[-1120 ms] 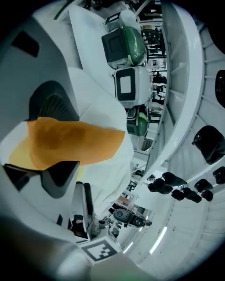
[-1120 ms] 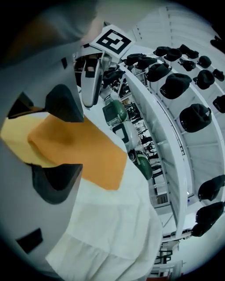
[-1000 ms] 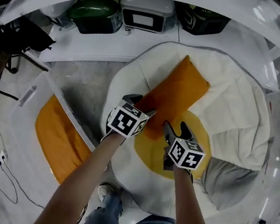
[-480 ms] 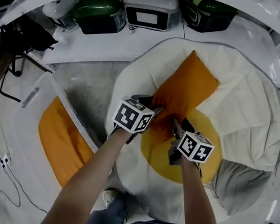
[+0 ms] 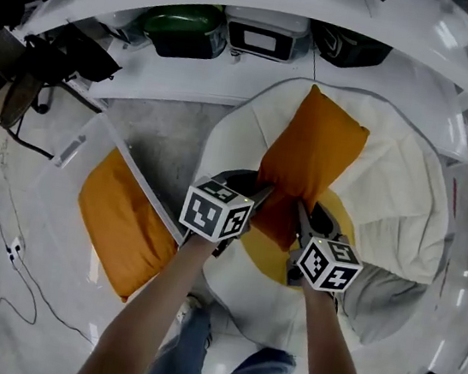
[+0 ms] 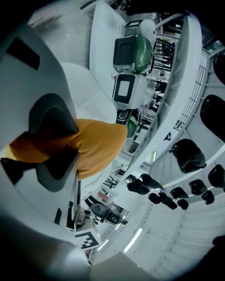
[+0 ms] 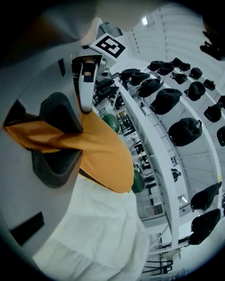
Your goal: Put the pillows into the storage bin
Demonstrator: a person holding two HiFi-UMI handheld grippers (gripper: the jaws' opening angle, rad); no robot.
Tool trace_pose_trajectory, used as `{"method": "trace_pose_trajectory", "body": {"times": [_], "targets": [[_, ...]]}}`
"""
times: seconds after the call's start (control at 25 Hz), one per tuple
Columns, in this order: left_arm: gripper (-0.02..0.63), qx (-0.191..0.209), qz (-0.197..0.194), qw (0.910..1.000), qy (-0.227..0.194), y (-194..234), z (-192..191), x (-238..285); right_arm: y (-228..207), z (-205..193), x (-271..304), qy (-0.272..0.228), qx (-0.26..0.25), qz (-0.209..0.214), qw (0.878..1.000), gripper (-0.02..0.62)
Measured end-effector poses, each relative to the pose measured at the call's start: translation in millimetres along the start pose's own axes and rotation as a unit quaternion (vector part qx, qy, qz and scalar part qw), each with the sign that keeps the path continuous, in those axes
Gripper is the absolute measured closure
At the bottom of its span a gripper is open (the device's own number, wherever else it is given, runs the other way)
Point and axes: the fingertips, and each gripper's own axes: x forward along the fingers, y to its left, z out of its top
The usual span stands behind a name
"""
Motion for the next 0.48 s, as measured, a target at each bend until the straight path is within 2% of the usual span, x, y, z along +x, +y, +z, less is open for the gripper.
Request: {"method": "trace_pose_trajectory", "body": {"times": [0.2,0.36,0.48], "targets": [[0.456,-0.035,0.016,0.9987,-0.032,-17.9,38.2,-79.1,66.1,49.0,-40.1,0.006,-0.037,0.022,0.999,0.474],[0.456,-0.049,0.059,0.9944,-0.072,-10.5,60.6,-156.1,136.1,76.6,-49.5,0.010,-0.065,0.069,0.995,0.474],[0.456,-0.070,0.090,0.9884,-0.100,3.7,57.7,-218.9,197.1,79.3,-52.6,0.019,-0.089,0.103,0.991,0.474]]}}
